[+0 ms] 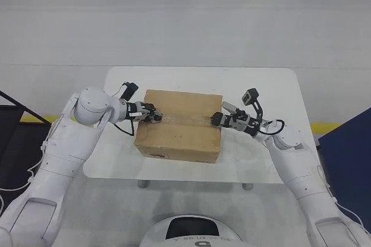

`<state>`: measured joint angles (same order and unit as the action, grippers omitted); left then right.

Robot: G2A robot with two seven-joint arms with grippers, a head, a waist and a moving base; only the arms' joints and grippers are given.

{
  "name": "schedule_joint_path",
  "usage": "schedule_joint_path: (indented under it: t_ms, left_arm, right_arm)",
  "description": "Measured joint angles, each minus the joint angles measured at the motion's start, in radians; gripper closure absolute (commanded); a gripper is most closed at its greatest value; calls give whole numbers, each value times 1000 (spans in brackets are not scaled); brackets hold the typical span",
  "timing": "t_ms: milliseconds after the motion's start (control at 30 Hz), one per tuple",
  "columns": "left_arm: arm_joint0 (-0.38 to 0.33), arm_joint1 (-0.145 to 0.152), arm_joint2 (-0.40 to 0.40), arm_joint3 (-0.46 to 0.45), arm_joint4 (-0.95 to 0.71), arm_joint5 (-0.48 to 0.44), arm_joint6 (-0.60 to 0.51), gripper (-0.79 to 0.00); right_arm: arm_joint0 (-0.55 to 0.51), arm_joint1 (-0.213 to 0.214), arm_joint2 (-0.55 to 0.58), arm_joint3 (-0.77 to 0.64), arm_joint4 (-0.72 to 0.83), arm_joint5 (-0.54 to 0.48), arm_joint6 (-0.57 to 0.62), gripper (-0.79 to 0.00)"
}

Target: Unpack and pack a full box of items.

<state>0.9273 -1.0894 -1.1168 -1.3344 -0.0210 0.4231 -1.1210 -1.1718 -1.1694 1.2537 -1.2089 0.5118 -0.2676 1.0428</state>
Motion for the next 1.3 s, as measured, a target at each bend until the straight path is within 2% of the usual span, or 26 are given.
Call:
schedule_joint_path:
  t_ms: [467, 833, 933, 1067, 1167, 1300]
  left_arm:
    - [114, 46, -147, -48, 18, 29, 52, 0]
    - [199, 72, -268, -91, -50, -4, 71, 0]
    - [225, 77, -325, -68, -134, -83, 62, 0]
    - [257, 72, -406, 27, -355, -303, 16, 0]
    - [249, 62, -414, 133, -504, -435, -33, 0]
    - [199, 37, -387, 297, -702, -563, -120, 0]
  right_arm:
    - [0, 0, 0, 0, 0, 0, 0, -785]
    - [0, 0, 0, 0, 0, 0, 0, -785]
    - [0, 0, 0, 0, 0, 0, 0, -785]
    - [0, 0, 0, 0, 0, 0, 0, -785]
    - [0, 0, 0, 0, 0, 0, 0, -785]
    - [0, 0, 0, 0, 0, 0, 0, -785]
